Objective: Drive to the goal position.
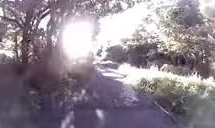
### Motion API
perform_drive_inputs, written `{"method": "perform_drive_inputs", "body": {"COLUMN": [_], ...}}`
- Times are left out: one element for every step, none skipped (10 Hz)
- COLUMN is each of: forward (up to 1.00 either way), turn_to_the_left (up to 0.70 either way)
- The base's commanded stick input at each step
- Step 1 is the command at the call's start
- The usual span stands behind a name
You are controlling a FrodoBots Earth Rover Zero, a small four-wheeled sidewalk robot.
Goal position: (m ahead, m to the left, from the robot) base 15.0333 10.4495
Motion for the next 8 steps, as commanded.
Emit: {"method": "perform_drive_inputs", "body": {"forward": [0.70,0.70,0.70,0.70,0.70,0.70,0.70,0.70], "turn_to_the_left": [0.00,0.00,-0.06,-0.14,-0.14,-0.10,-0.01,0.00]}}
